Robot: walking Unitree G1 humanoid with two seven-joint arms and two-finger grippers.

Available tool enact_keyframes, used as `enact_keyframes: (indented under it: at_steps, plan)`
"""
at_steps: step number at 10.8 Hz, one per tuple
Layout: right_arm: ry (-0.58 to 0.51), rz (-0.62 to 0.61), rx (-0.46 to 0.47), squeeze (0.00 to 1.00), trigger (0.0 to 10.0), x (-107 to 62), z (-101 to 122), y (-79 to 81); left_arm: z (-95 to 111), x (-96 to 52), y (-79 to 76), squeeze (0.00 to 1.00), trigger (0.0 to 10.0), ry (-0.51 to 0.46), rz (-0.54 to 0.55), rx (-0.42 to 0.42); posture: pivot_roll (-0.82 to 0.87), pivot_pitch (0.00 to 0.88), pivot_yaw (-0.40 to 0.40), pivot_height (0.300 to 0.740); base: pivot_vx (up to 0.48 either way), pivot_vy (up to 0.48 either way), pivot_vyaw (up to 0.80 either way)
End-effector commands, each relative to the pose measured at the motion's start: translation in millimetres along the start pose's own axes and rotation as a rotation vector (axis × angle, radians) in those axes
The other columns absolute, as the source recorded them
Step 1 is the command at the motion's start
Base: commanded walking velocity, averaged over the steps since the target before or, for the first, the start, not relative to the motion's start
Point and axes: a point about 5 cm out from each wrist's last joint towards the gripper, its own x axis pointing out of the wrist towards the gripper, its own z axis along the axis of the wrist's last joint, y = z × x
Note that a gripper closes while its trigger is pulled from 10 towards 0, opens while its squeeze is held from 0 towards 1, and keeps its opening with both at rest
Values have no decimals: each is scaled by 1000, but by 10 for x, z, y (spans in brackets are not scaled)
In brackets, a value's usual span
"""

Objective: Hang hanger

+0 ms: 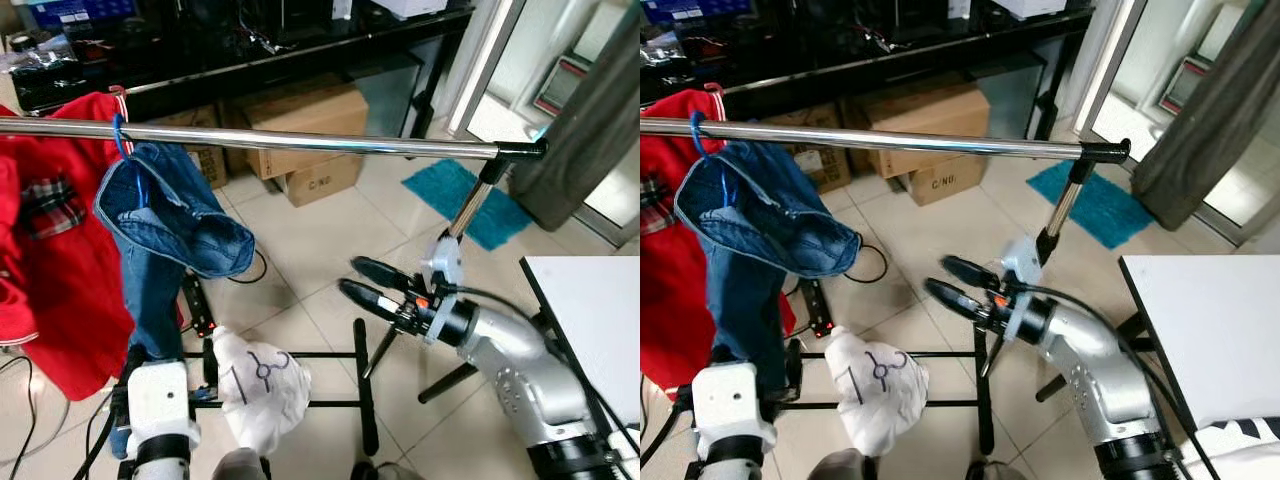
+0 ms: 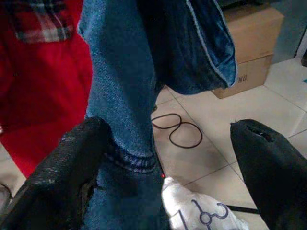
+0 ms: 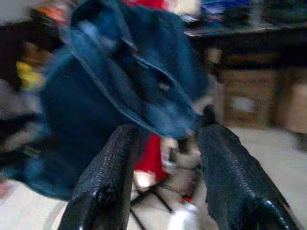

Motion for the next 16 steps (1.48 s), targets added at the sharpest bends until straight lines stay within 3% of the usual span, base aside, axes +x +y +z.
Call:
enact_keyframes:
  at_steps: [1, 2, 4, 7, 10, 16]
  plan:
    - [17, -93, -3, 0, 10000, -117, -109, -105, -6, -13, -2, 0, 10000, -10, -4, 0, 167, 69, -25, 740, 0, 0, 0]
    - [31, -244, 12, 0, 10000, -246, -261, -262, 19, 0, -28, 0, 10000, -40, -15, 7, 170, 67, -28, 740, 0, 0, 0]
    - [133, -435, 12, 0, 10000, -492, -572, -464, -211, -20, -70, 0, 10000, 9, -61, -29, 171, 66, -30, 740, 0, 0, 0]
    - [175, -439, 5, 0, 10000, -485, -779, -434, -614, -68, -119, 0, 10000, 165, -140, -74, 165, 59, -30, 740, 0, 0, 0]
    - [240, -512, 16, 0, 10000, -528, -995, -453, -808, -64, -65, 0, 10000, 214, -102, -94, 168, 54, -37, 740, 0, 0, 0]
    - [258, -528, 8, 0, 10000, -543, -1023, -518, -784, 22, -78, 0, 10000, 170, -118, -79, 169, 47, -32, 740, 0, 319, 0]
